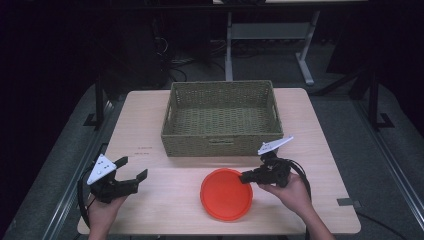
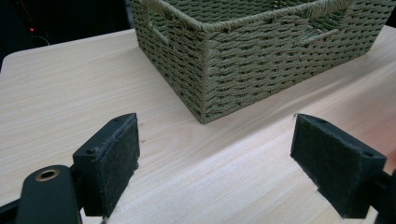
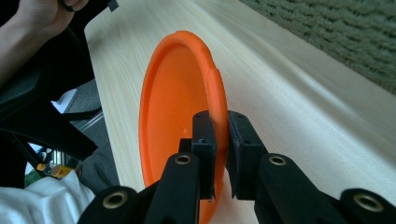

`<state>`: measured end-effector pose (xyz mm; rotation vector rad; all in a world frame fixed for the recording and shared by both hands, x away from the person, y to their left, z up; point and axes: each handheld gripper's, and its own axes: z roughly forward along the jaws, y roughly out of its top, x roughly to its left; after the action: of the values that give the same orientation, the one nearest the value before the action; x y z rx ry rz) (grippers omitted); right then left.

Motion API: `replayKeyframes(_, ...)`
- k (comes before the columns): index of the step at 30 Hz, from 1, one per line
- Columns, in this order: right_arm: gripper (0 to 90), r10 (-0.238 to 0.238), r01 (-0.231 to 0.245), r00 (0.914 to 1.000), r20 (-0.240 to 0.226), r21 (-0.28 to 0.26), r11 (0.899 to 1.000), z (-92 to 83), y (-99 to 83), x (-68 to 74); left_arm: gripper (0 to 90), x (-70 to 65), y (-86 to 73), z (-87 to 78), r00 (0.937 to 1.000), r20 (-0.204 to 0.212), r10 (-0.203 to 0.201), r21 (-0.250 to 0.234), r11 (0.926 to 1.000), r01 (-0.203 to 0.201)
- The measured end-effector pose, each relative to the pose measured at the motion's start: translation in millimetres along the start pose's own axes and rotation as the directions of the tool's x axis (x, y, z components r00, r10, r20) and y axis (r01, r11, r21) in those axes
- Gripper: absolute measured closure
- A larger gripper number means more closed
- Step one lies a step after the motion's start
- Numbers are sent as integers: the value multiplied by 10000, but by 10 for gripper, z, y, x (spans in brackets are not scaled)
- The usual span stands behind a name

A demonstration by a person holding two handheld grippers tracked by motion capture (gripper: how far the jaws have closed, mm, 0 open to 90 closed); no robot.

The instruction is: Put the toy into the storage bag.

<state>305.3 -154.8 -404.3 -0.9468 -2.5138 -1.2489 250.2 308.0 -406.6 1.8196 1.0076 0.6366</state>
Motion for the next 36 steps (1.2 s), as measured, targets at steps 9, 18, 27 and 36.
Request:
replayKeyframes(9,822,-73,81,9998,175,-451,9989,-323,131,-9,150,6,-1,-9,10000,-14,-48,-33,10000,48)
replayKeyframes(18,822,-59,101,9982,601,-704,9975,-626,276,-35,151,-2,-6,0,10000,6,-77,26,10000,77)
replayKeyframes(27,821,-133,221,9965,826,-1066,9941,-830,457,-39,151,1,-10,-3,10000,9,-83,1,10000,83)
replayKeyframes(36,821,-189,292,9953,948,-1082,9937,-916,605,-60,151,6,-9,-17,9999,-28,-130,-87,9999,130)
